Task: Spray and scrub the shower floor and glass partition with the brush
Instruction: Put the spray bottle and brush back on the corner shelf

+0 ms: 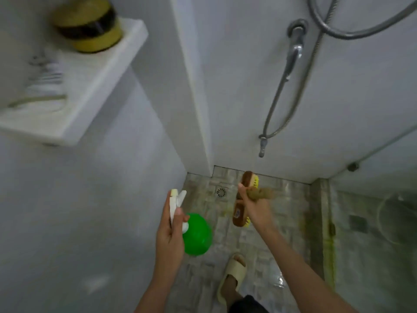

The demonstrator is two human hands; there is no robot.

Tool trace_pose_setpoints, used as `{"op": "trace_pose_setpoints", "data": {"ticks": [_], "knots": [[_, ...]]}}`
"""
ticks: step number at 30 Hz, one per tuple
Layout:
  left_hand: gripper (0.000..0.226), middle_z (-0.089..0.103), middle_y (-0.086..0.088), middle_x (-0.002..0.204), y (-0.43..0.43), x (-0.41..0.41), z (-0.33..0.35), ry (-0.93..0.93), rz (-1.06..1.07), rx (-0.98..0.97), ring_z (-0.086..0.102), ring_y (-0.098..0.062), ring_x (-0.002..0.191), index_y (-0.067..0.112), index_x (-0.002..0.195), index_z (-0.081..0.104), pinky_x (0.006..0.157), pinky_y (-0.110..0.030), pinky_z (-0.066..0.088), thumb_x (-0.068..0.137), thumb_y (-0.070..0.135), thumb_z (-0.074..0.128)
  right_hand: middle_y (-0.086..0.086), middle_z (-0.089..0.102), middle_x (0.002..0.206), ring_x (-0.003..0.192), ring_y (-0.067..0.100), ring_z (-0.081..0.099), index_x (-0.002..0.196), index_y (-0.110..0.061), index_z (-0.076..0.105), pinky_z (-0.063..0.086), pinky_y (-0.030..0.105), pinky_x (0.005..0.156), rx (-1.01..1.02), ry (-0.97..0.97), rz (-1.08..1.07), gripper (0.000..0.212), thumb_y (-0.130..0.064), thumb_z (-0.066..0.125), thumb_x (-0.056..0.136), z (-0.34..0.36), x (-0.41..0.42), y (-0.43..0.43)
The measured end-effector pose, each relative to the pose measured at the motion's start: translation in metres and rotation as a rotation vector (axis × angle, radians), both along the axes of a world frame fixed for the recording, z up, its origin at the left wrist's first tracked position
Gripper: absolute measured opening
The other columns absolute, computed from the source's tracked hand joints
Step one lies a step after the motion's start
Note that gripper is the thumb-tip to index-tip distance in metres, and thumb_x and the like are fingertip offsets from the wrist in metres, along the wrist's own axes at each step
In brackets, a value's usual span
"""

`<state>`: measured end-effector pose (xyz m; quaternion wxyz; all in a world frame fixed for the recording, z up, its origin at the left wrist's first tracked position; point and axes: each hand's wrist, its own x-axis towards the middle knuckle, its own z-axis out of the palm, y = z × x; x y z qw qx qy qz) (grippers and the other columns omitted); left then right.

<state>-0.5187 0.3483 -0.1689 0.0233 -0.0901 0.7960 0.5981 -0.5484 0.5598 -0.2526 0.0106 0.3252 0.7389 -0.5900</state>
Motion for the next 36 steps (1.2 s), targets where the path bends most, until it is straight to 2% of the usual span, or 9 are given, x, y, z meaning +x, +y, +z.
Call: {"op": "trace_pose_setpoints", "data": {"ticks": [2, 5, 12, 15, 19, 24, 27, 30, 36], "knots": [[0.049, 0.067, -0.020, 0.119, -0.026, 0.024, 0.003, 0.022, 0.075, 0.009, 0.060, -0.003, 0.091, 0.029, 0.148, 0.044, 0.080, -0.002, 0.042, 0.101, 0.043, 0.047, -0.001, 0.070, 0.064, 0.064, 0.014, 0.068, 0.075, -0.015, 0.068, 0.057, 0.039, 0.067, 0.044, -0.045, 0.076, 0.064, -0.077, 0.050, 0.076, 0.001, 0.002, -0.023], [0.045, 0.069, 0.010, 0.086, -0.071, 0.074, 0.016, 0.059, 0.259, 0.054, 0.059, -0.001, 0.083, 0.039, 0.138, 0.048, 0.078, -0.005, 0.043, 0.094, 0.048, 0.049, -0.004, 0.070, 0.058, 0.061, 0.005, 0.066, 0.072, -0.019, 0.072, 0.053, 0.029, 0.066, 0.120, -0.025, 0.298, 0.051, -0.059, 0.047, 0.091, 0.021, 0.017, -0.076], [0.036, 0.064, 0.015, 0.084, -0.146, 0.213, 0.055, 0.155, 0.598, 0.034, 0.060, 0.007, 0.083, 0.043, 0.136, 0.047, 0.080, -0.005, 0.044, 0.100, 0.050, 0.050, 0.006, 0.067, 0.062, 0.063, 0.011, 0.064, 0.070, 0.000, 0.067, 0.052, 0.033, 0.066, 0.144, 0.104, 0.721, 0.062, -0.055, 0.047, 0.092, 0.056, 0.095, -0.194], [0.047, 0.062, 0.023, 0.073, -0.172, 0.282, 0.073, 0.195, 0.775, -0.003, 0.057, 0.009, 0.076, 0.031, 0.142, 0.047, 0.076, -0.004, 0.043, 0.095, 0.038, 0.044, 0.015, 0.061, 0.056, 0.048, 0.012, 0.057, 0.069, 0.007, 0.063, 0.045, 0.021, 0.052, 0.111, 0.165, 0.908, 0.058, -0.043, 0.048, 0.096, 0.075, 0.149, -0.241], [0.060, 0.062, 0.025, 0.071, -0.200, 0.367, 0.091, 0.254, 1.001, -0.057, 0.056, 0.009, 0.072, -0.003, 0.134, 0.056, 0.072, -0.007, 0.043, 0.095, 0.039, 0.043, 0.017, 0.060, 0.054, 0.050, 0.024, 0.059, 0.063, 0.004, 0.061, 0.048, 0.037, 0.052, 0.108, 0.186, 1.038, 0.058, -0.042, 0.048, 0.096, 0.069, 0.211, -0.296], [0.039, 0.065, 0.018, 0.073, -0.233, 0.448, 0.127, 0.290, 1.313, -0.116, 0.057, 0.006, 0.070, -0.001, 0.122, 0.063, 0.073, -0.016, 0.047, 0.100, 0.030, 0.050, 0.017, 0.060, 0.050, 0.047, 0.031, 0.057, 0.055, 0.001, 0.062, 0.050, 0.041, 0.052, -0.036, 0.139, 1.182, 0.058, -0.037, 0.048, 0.096, 0.072, 0.277, -0.353], [0.034, 0.071, 0.013, 0.082, -0.255, 0.482, 0.150, 0.311, 1.500, -0.157, 0.063, 0.009, 0.078, 0.009, 0.134, 0.060, 0.076, -0.011, 0.050, 0.101, 0.018, 0.056, 0.022, 0.062, 0.053, 0.045, 0.031, 0.054, 0.066, 0.005, 0.065, 0.047, 0.037, 0.049, -0.241, 0.034, 1.237, 0.047, -0.026, 0.048, 0.097, 0.081, 0.304, -0.388], [0.020, 0.071, 0.019, 0.077, -0.277, 0.502, 0.167, 0.326, 1.607, -0.208, 0.063, 0.005, 0.078, 0.025, 0.117, 0.067, 0.079, -0.022, 0.050, 0.101, 0.020, 0.056, 0.025, 0.062, 0.057, 0.040, 0.024, 0.051, 0.080, 0.005, 0.064, 0.044, 0.029, 0.043, -0.404, -0.134, 1.240, 0.037, -0.023, 0.048, 0.098, 0.078, 0.326, -0.421], [0.037, 0.073, 0.020, 0.083, -0.331, 0.526, 0.173, 0.353, 1.678, -0.306, 0.067, 0.002, 0.085, 0.011, 0.139, 0.058, 0.079, -0.019, 0.050, 0.103, 0.017, 0.055, 0.021, 0.065, 0.064, 0.049, 0.022, 0.054, 0.087, 0.000, 0.065, 0.046, 0.029, 0.049, -0.546, -0.491, 1.255, 0.030, -0.026, 0.052, 0.095, 0.064, 0.363, -0.469]]}}
